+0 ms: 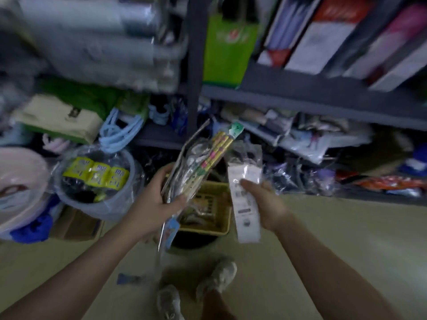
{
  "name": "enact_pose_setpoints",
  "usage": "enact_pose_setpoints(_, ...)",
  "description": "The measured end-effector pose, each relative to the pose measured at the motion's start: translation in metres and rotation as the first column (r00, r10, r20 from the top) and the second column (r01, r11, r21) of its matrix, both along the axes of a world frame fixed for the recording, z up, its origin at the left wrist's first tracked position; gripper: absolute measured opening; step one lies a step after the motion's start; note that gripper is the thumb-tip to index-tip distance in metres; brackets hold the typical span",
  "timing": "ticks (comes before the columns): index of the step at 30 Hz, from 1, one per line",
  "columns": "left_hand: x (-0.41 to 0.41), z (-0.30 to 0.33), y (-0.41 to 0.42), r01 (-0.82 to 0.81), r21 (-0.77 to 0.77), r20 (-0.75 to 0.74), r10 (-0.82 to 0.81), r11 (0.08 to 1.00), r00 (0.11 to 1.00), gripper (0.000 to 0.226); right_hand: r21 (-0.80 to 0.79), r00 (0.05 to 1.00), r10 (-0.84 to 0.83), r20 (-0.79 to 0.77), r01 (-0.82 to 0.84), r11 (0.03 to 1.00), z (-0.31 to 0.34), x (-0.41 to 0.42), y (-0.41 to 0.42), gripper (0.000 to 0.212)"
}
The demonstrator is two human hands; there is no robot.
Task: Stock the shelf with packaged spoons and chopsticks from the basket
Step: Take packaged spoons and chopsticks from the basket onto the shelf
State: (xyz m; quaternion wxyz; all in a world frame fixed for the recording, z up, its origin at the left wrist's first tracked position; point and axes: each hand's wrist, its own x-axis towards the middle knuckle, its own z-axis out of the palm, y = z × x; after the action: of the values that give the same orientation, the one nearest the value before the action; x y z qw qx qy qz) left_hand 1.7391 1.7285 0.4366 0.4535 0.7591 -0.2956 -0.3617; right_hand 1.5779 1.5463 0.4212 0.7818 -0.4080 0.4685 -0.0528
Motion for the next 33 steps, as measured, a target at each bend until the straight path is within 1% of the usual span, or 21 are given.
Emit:
enact_pose_setpoints(1,-0.005,0.022,-0.009,0.027,-0.044,-0.002,-0.027,0.999,1.000,0.061,0.041,0.997,-0.050,0.061,0.048,0.998,0.023,-0.010,-0.002,0.025)
enact_pose_setpoints(2,-0.012,0.045,-0.020,0.046,-0.089,-0.008,-0.047,0.995,0.999,0.060,0.067,0.988,-0.091,0.123,0.083,0.994,0.048,-0.020,-0.007,0.022)
enact_pose_setpoints(4,-0.027,0.088,-0.046,0.077,-0.146,-0.024,-0.081,0.986,0.996,0.057,0.067,0.969,-0.131,0.211,0.120,0.991,0.096,-0.043,-0.016,0.010)
enact_pose_setpoints(6,-0.040,0.121,-0.076,0.102,-0.209,-0.031,-0.111,0.973,0.993,0.054,0.025,0.960,-0.110,0.257,0.107,0.994,0.133,-0.064,-0.032,0.004)
enact_pose_setpoints(8,-0.056,0.149,-0.108,0.086,-0.271,-0.077,-0.111,0.959,0.991,0.045,-0.053,0.960,-0.054,0.274,0.071,0.996,0.160,-0.082,-0.052,0.005)
enact_pose_setpoints(10,-0.073,0.174,-0.140,0.057,-0.309,-0.119,-0.098,0.949,0.988,0.033,-0.149,0.967,-0.048,0.250,0.087,0.985,0.183,-0.097,-0.076,0.007)
enact_pose_setpoints(13,-0.095,0.204,-0.187,0.002,-0.346,-0.176,-0.067,0.938,0.982,0.023,-0.257,0.976,-0.113,0.189,0.160,0.953,0.216,-0.117,-0.114,0.011)
enact_pose_setpoints(16,-0.109,0.229,-0.232,-0.016,-0.402,-0.223,-0.081,0.916,0.971,0.025,-0.366,0.984,-0.129,0.125,0.167,0.916,0.254,-0.122,-0.155,0.009)
enact_pose_setpoints(18,-0.117,0.244,-0.259,-0.062,-0.461,-0.278,-0.077,0.885,0.958,0.014,-0.417,0.990,-0.126,0.061,0.140,0.898,0.276,-0.119,-0.183,0.012)
enact_pose_setpoints(19,-0.118,0.251,-0.270,-0.091,-0.489,-0.303,-0.071,0.868,0.950,0.010,-0.429,0.993,-0.105,0.051,0.117,0.896,0.287,-0.115,-0.198,0.015)
enact_pose_setpoints(22,-0.110,0.271,-0.299,-0.221,-0.526,-0.365,0.017,0.822,0.931,0.008,-0.360,0.986,-0.057,0.154,0.110,0.927,0.317,-0.093,-0.236,0.021)
enact_pose_setpoints(24,-0.094,0.284,-0.312,-0.289,-0.527,-0.403,0.065,0.799,0.913,0.008,-0.342,0.980,-0.036,0.197,0.103,0.934,0.331,-0.068,-0.262,0.027)
enact_pose_setpoints(27,-0.063,0.306,-0.331,-0.311,-0.516,-0.399,0.097,0.798,0.912,0.005,-0.349,0.970,0.003,0.243,0.084,0.933,0.352,-0.018,-0.299,0.043)
enact_pose_setpoints(28,-0.052,0.312,-0.337,-0.299,-0.510,-0.384,0.097,0.806,0.918,0.006,-0.362,0.971,0.006,0.239,0.084,0.928,0.358,-0.001,-0.309,0.045)
enact_pose_setpoints(30,-0.028,0.324,-0.351,-0.281,-0.479,-0.363,0.104,0.832,0.926,0.006,-0.430,0.981,-0.004,0.191,0.088,0.899,0.360,0.038,-0.335,0.041)
enact_pose_setpoints(32,-0.007,0.332,-0.365,-0.270,-0.419,-0.330,0.132,0.867,0.935,0.009,-0.548,0.996,0.007,0.089,0.043,0.836,0.358,0.067,-0.355,0.037)
enact_pose_setpoints(33,0.003,0.334,-0.372,-0.259,-0.396,-0.296,0.145,0.881,0.944,0.010,-0.621,1.000,0.021,0.011,-0.010,0.784,0.356,0.081,-0.365,0.040)
